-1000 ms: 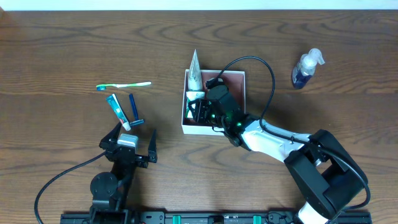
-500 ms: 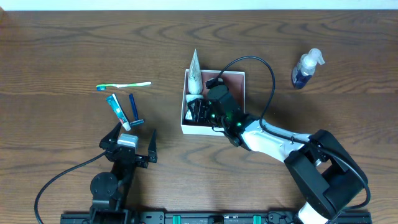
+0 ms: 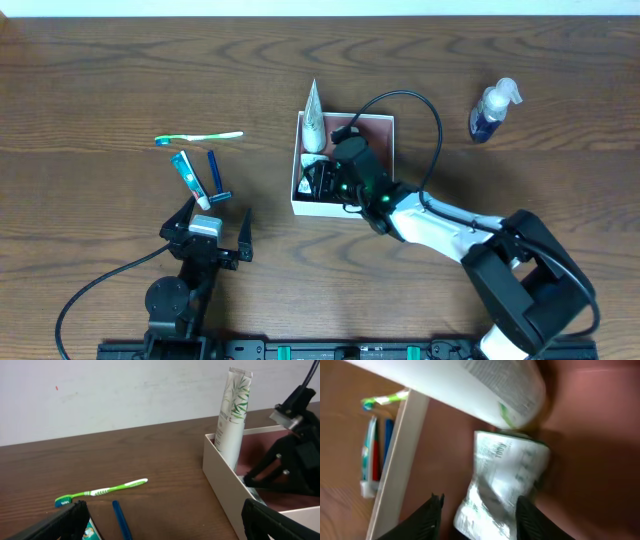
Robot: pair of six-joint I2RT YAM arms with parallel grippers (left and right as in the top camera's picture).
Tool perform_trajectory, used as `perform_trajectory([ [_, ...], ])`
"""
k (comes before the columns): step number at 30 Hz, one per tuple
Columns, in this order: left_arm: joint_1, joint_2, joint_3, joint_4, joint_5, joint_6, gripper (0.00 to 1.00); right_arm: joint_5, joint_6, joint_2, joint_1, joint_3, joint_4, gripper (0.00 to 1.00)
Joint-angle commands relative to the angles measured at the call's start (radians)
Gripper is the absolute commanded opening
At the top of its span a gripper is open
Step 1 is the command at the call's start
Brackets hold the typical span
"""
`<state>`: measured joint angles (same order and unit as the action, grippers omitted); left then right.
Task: Pack container
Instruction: 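Carry the soap bar into the box beside the tube and release, then withdraw the right gripper toward the blue soap bottle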
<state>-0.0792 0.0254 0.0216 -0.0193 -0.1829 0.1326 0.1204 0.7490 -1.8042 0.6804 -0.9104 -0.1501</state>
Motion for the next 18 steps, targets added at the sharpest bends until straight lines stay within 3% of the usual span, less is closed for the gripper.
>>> perform_trajectory([
  [1, 0.005, 0.0, -0.018, -0.032, -0.011, 0.013, 0.98, 0.001, -0.071, 0.101, -0.055, -0.07, 0.123, 0.48],
  [11, 0.005, 0.0, -0.018, -0.032, -0.011, 0.013, 0.98, -0.005, -0.208, 0.463, -0.237, -0.192, 0.604, 0.63],
  [18, 0.005, 0.0, -0.018, -0.032, -0.011, 0.013, 0.98, -0.218, -0.262, 0.648, -0.475, -0.223, 0.842, 0.72],
])
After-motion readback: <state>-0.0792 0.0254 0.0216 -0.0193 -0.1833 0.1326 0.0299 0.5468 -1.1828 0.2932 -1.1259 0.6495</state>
